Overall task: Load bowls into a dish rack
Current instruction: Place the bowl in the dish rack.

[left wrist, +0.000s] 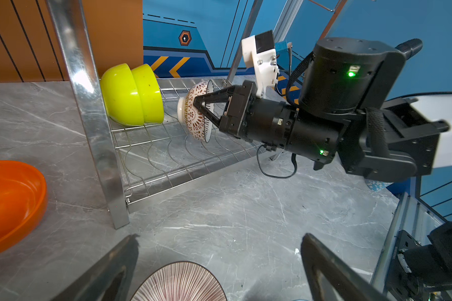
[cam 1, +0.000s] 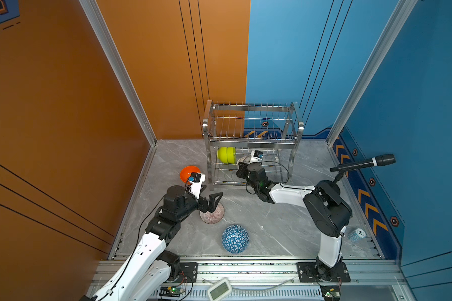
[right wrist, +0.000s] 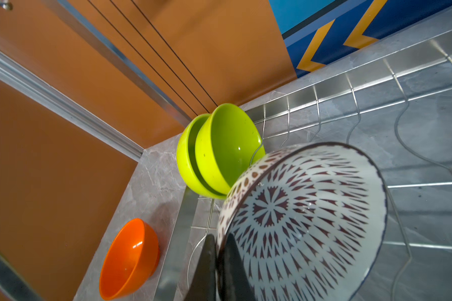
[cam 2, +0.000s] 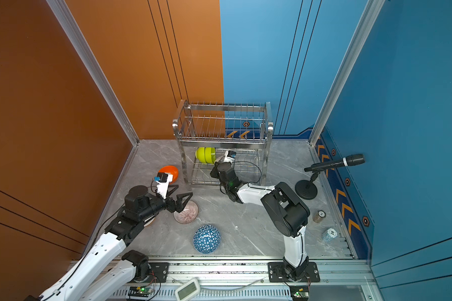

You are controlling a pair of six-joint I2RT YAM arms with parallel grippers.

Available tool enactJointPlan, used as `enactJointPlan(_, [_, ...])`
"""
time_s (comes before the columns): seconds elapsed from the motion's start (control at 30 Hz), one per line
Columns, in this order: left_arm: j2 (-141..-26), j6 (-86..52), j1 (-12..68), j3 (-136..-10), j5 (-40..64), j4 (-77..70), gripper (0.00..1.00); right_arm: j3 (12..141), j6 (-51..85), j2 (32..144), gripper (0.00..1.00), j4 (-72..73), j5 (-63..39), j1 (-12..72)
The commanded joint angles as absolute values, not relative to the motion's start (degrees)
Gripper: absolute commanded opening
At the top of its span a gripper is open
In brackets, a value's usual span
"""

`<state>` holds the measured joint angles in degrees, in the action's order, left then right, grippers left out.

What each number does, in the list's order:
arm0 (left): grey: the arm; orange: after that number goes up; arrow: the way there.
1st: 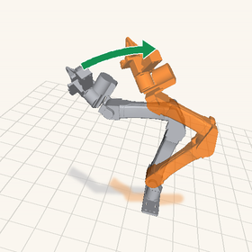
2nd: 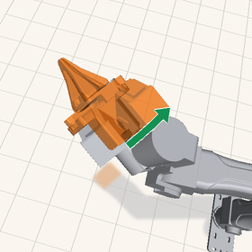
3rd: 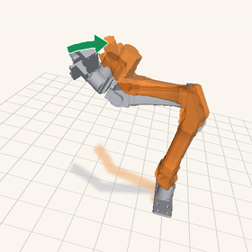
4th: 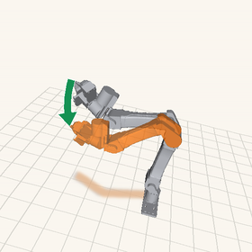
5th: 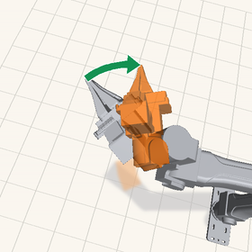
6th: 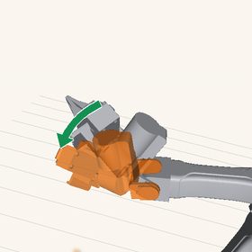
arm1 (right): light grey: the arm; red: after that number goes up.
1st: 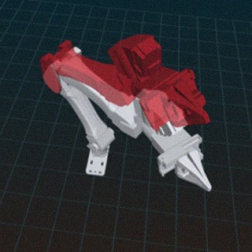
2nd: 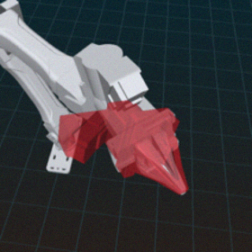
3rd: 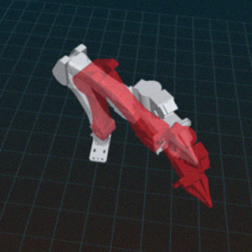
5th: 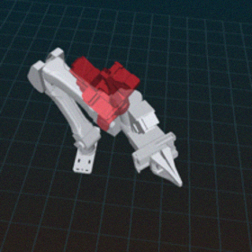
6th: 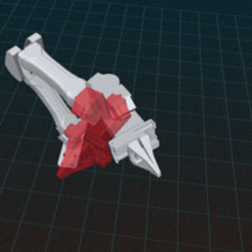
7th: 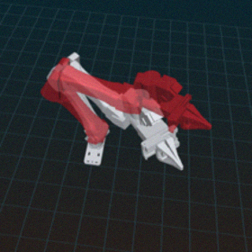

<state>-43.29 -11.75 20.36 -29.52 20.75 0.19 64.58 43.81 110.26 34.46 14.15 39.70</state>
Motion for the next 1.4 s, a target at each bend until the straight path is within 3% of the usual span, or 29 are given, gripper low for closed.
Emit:
enactJointPlan(0.0, [-43.62,-10.32,21.08,-27.99,20.07,-1.78,0.98,68.47,46.33,111.08,0.0,41.93,14.03,38.0])
enactJointPlan(0.77, [-45.26,-7.78,21.71,-24.17,25.98,-9.66,0.98,78.95,58.42,126.5,0.0,55.55,2.17,30.07])
enactJointPlan(1.37, [-47.24,-7.81,21.44,-24.32,26.83,-10.63,0.98,78.96,60.83,128.78,0.0,57.4,-3.38,29.61])
